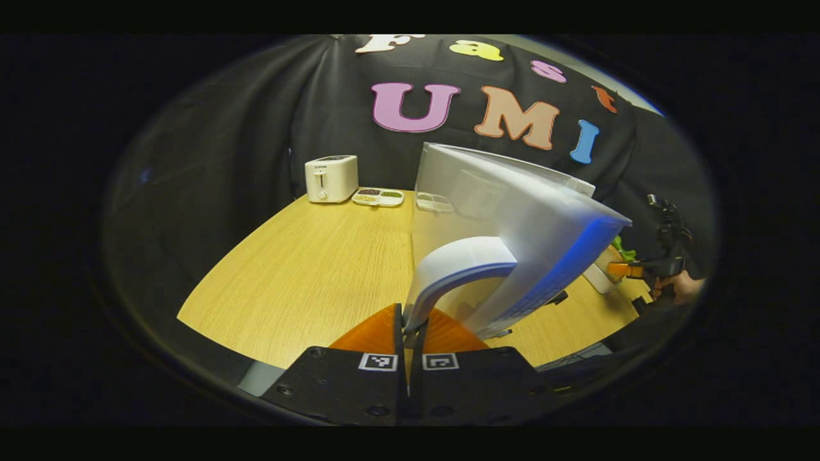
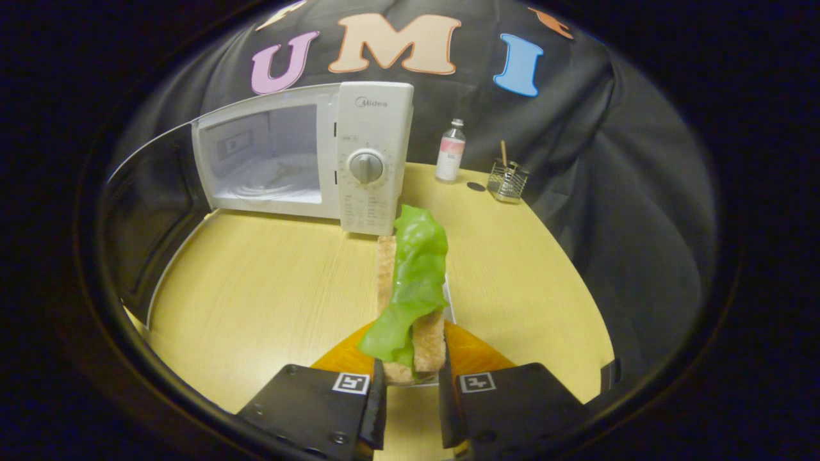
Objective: Open the microwave oven with the left hand, put the food in, and close the microwave oven.
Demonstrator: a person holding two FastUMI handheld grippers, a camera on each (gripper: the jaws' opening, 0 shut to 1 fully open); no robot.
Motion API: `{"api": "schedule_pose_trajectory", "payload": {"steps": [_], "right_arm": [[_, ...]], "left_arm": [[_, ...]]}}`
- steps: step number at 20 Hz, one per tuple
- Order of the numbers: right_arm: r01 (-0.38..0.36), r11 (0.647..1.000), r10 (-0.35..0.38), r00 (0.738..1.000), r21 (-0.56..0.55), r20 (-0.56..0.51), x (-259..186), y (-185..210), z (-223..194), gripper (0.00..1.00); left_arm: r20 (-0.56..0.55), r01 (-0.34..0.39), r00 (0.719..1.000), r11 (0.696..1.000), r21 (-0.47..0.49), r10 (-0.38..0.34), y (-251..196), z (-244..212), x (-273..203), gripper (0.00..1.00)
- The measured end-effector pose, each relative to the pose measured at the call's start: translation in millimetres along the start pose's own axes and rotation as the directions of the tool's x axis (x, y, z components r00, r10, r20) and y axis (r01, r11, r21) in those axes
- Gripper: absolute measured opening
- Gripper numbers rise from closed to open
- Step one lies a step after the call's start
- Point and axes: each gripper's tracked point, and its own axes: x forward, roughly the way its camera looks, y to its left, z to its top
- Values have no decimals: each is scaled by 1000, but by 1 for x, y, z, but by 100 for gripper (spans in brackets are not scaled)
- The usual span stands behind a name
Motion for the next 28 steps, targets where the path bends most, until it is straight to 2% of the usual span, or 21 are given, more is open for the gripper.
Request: {"api": "schedule_pose_trajectory", "payload": {"steps": [1,4,5,6,7,8,9,10,11,12,13,14,15,16,17,20,21,24,28], "right_arm": [[9,1000,-8,1000,-12,13,-4,-3,3,31],[5,1000,-4,997,-15,81,-19,-9,26,36],[3,1000,-1,995,-17,100,-25,-11,33,36],[-2,1000,4,993,-19,120,-31,-12,41,31],[-10,1000,12,991,-19,136,-37,-12,47,31],[-22,1000,24,988,-14,151,-44,-10,53,31],[-38,999,39,986,-7,164,-50,-5,58,31],[-52,999,51,983,1,177,-56,-1,63,36],[-70,997,67,980,9,185,-61,4,65,31],[-92,996,87,978,15,189,-65,11,66,36],[-115,993,109,975,21,193,-68,18,68,31],[-135,991,129,972,21,195,-69,25,71,36],[-155,988,149,970,19,191,-70,34,71,36],[-179,984,172,967,21,188,-70,43,72,36],[-206,978,197,963,31,186,-69,53,75,36],[-290,953,271,945,83,185,-66,87,88,36],[-314,943,291,939,109,181,-62,98,90,31],[-377,905,349,923,196,163,-51,135,97,31],[-418,869,393,908,264,143,-25,177,108,31]], "left_arm": [[0,2,1000,1000,8,-2,-1,0,-1,0],[4,7,1000,1000,5,-7,-2,-1,-1,1],[6,8,1000,1000,3,-8,-3,-1,-1,2],[8,23,1000,1000,-6,-23,-7,-1,0,4],[3,31,1000,999,-14,-31,-9,-2,0,7],[4,44,999,999,-8,-44,-11,-4,0,7],[13,45,999,999,6,-45,-11,-3,1,22],[22,34,999,999,11,-34,-7,-2,2,36],[31,28,999,1000,9,-28,-5,-2,2,48],[37,29,999,1000,10,-30,-7,-3,0,62],[45,27,999,999,22,-28,-10,-4,-2,72],[53,20,998,999,39,-22,-10,-5,-3,78],[62,23,998,998,52,-26,-12,-5,-8,86],[69,21,997,998,60,-26,-13,-4,-14,87],[79,15,997,997,70,-20,-13,-2,-20,99],[112,-34,993,992,120,21,-9,6,-46,100],[129,-55,991,989,136,37,-7,11,-57,100],[185,-109,979,983,148,81,-5,29,-89,100],[321,-286,922,939,193,215,15,74,-133,98]]}}
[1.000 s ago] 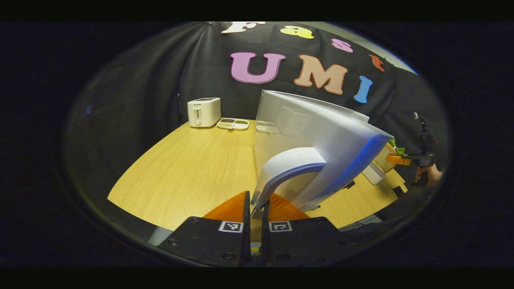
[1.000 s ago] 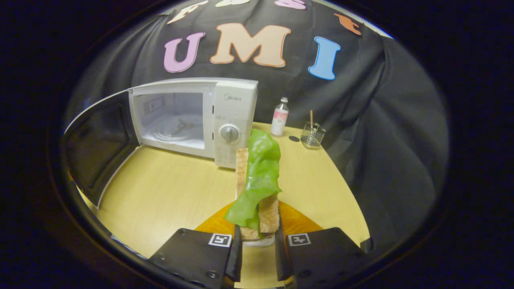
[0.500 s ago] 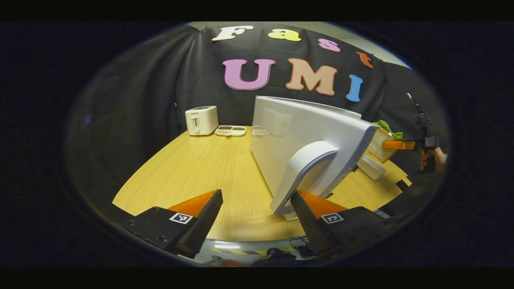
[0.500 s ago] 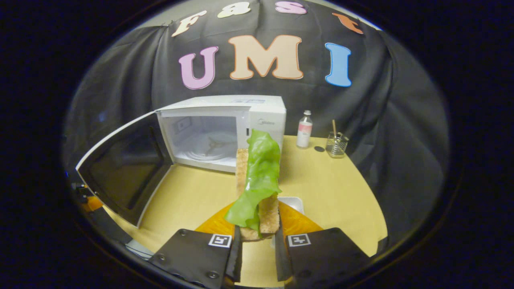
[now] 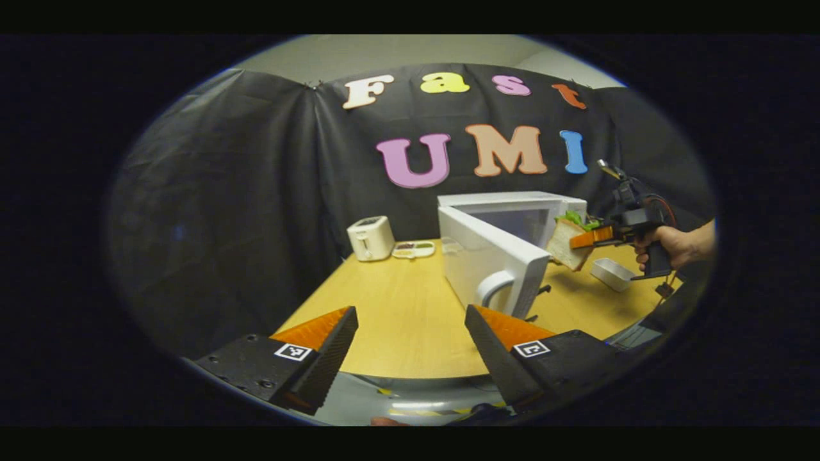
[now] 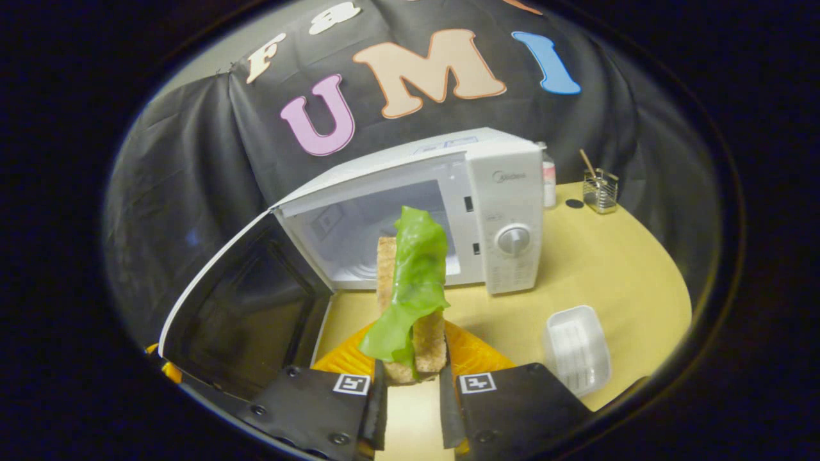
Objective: Open the microwave oven with the left hand, put the food in, and close the microwave oven.
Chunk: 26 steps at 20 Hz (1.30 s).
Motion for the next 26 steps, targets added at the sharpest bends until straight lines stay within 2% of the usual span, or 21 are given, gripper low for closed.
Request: {"api": "schedule_pose_trajectory", "payload": {"steps": [2,3,5,6,7,8,10,13,16,18,20,21,24,26], "right_arm": [[-28,996,29,1000,88,-12,22,17,-1,31],[-40,987,43,999,154,-12,33,26,1,31],[-52,956,55,998,289,-2,58,41,5,31],[-50,934,53,999,353,1,72,45,8,36],[-49,911,52,999,410,4,78,50,13,35],[-49,891,47,999,451,14,86,55,18,34],[-47,872,28,999,487,46,100,60,29,34],[-50,804,16,998,592,61,129,70,39,34],[-37,745,-15,997,666,72,153,78,40,34],[-50,670,-12,997,740,78,170,87,39,34],[-37,608,-39,996,793,76,188,89,39,34],[-25,588,-49,997,808,66,194,91,36,34],[-27,527,-77,994,849,79,214,92,40,34],[-30,500,-98,991,866,91,223,90,45,34]], "left_arm": [[16,-52,999,998,20,52,14,14,-5,100],[6,-62,998,998,8,62,16,18,-3,98],[12,-83,996,996,-41,84,22,28,-1,98],[16,-85,996,994,-72,86,21,31,-1,98],[23,-83,996,991,-100,86,20,34,0,100],[19,-86,996,989,-119,89,20,34,2,100],[12,-93,995,985,-142,95,20,32,1,100],[-11,-100,995,981,-164,99,19,28,0,98],[-49,-122,992,977,-176,115,21,17,-5,100],[-58,-147,989,973,-180,139,26,15,-9,98],[-87,-184,981,967,-176,171,34,6,-14,100],[-99,-200,978,963,-180,185,38,3,-17,98],[-141,-245,965,951,-188,221,48,-9,-26,100],[-158,-275,956,943,-189,247,56,-15,-30,98]]}}
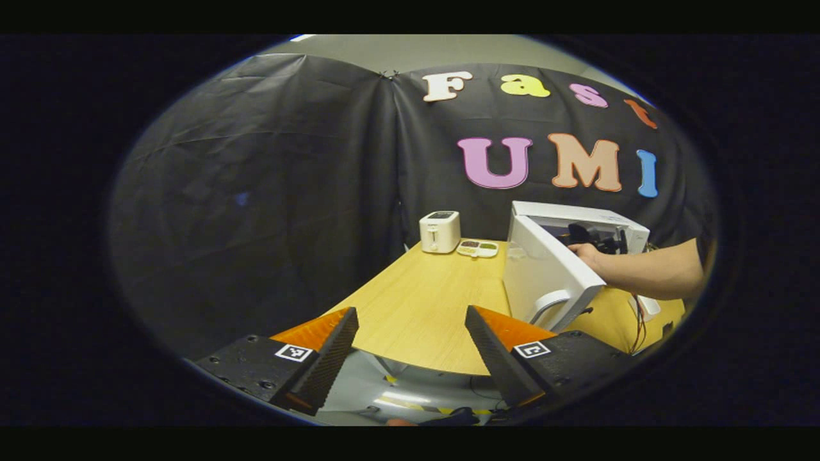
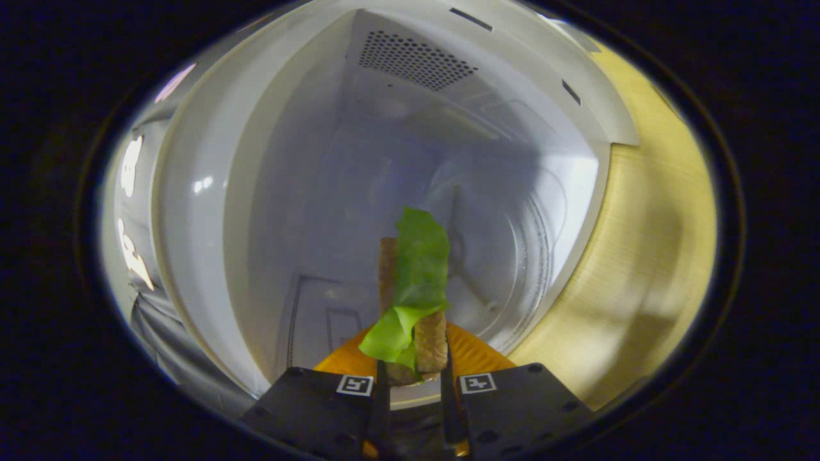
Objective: Open the microwave oven with the left hand, put the food in, and close the microwave oven.
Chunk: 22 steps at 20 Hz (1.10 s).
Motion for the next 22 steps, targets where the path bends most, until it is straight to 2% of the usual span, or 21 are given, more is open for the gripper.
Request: {"api": "schedule_pose_trajectory", "payload": {"steps": [4,7,9,10,11,12,13,14,15,17,18,19,20,21,22], "right_arm": [[-2,1000,1,1000,15,18,13,3,0,34],[4,1000,-3,1000,-5,31,16,-1,1,34],[1,1000,0,999,-29,37,18,-3,2,34],[5,999,-3,999,-41,38,17,-5,3,27],[6,999,-4,999,-52,42,17,-6,3,34],[7,997,-3,999,-71,48,18,-6,4,27],[15,996,-9,998,-92,58,19,-10,4,27],[31,994,-24,997,-104,71,19,-15,5,27],[70,990,-59,994,-125,90,19,-22,8,42],[91,984,-74,991,-153,112,18,-27,11,51],[93,982,-74,990,-163,118,17,-28,11,55],[111,970,-81,986,-217,143,14,-26,15,65],[133,951,-87,982,-280,169,13,-26,18,66],[146,925,-81,978,-352,193,11,-22,19,72],[155,908,-81,976,-389,201,10,-21,21,73]], "left_arm": [[-36,-41,999,998,-46,39,11,-11,0,98],[-38,-44,998,998,-36,43,13,-11,0,100],[-35,-36,999,999,-24,35,11,-8,3,100],[-39,-25,999,999,-20,25,8,-9,4,98],[-42,-19,999,1000,-19,18,5,-9,5,98],[-42,-11,999,1000,-20,10,3,-9,6,95],[-43,-4,999,1000,-21,3,-1,-8,7,99],[-41,4,999,1000,-19,-5,-3,-8,7,95],[-41,10,999,1000,-14,-11,-5,-8,7,98],[-44,13,999,1000,-7,-14,-7,-9,9,95],[-45,14,999,1000,-8,-14,-8,-9,9,100],[-46,15,999,1000,-11,-15,-8,-8,8,98],[-49,17,999,1000,-13,-18,-9,-10,7,98],[-47,19,999,1000,-11,-20,-9,-9,7,95],[-44,20,999,1000,-6,-21,-9,-8,8,99]]}}
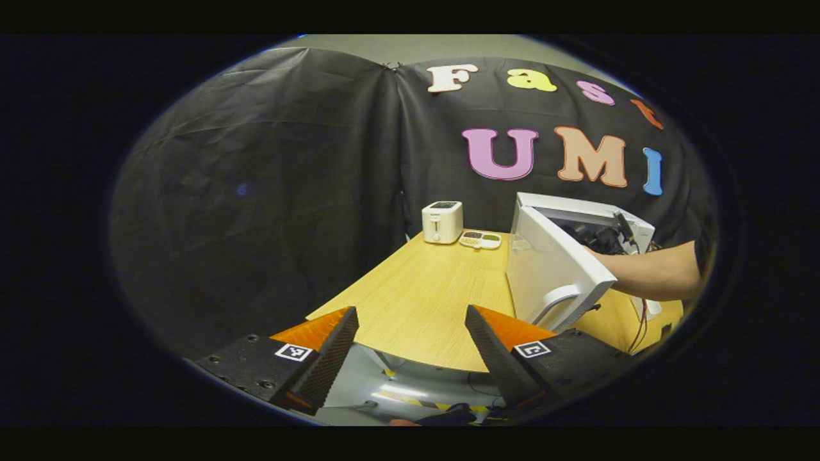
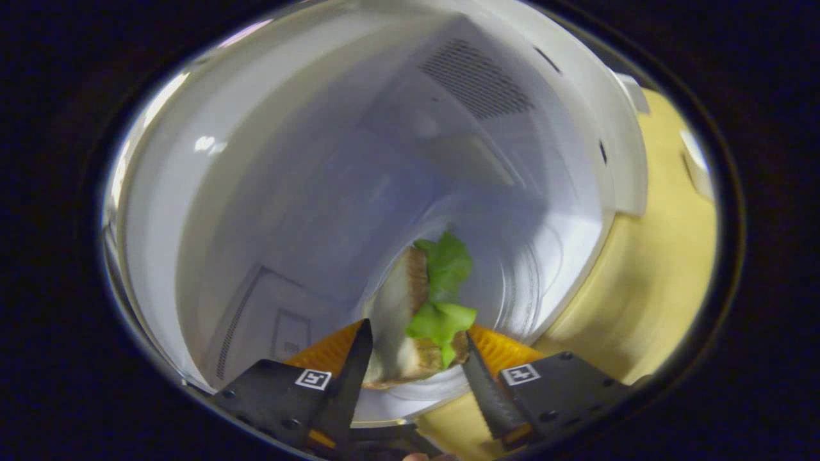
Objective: Open the microwave oven with the left hand, put the food in, and close the microwave oven.
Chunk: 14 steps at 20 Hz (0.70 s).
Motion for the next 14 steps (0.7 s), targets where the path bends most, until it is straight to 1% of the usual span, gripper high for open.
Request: {"api": "schedule_pose_trajectory", "payload": {"steps": [1,2,4,5,6,7,8,9,10,11,12,13,14], "right_arm": [[13,999,-13,1000,-33,1,-1,-4,-3,77],[19,998,-19,1000,-52,2,-2,-6,-2,90],[21,996,-22,1000,-81,-13,-3,-5,-1,92],[27,997,-29,999,-67,-37,-4,-6,-1,82],[39,999,-40,996,-21,-75,-4,-6,-1,92],[52,998,-49,993,29,-108,-7,-6,-1,85],[82,994,-68,984,75,-163,-12,-6,-3,86],[99,990,-77,975,97,-207,-22,-6,-4,89],[110,989,-86,973,98,-216,-27,-10,-2,99],[127,984,-95,967,125,-235,-36,-15,0,86],[127,977,-83,965,169,-248,-40,-14,0,87],[125,968,-68,965,216,-255,-42,-11,3,87],[132,965,-70,962,227,-262,-44,-11,6,98]], "left_arm": [[4,1,1000,1000,3,-1,0,1,0,99],[7,4,1000,1000,5,-4,-1,2,0,98],[6,13,1000,1000,7,-13,-3,2,0,98],[7,18,1000,1000,8,-19,-4,2,0,100],[9,23,1000,1000,9,-23,-5,3,0,99],[11,29,1000,1000,7,-29,-6,4,-1,100],[12,36,999,999,7,-36,-7,3,-1,100],[13,41,999,999,10,-42,-8,2,-1,95],[13,45,999,999,8,-45,-9,2,0,100],[13,51,999,999,5,-52,-11,2,1,98],[19,60,998,998,1,-60,-13,2,0,100],[20,70,997,998,-1,-70,-15,3,0,99],[25,79,997,997,0,-79,-18,3,-1,100]]}}
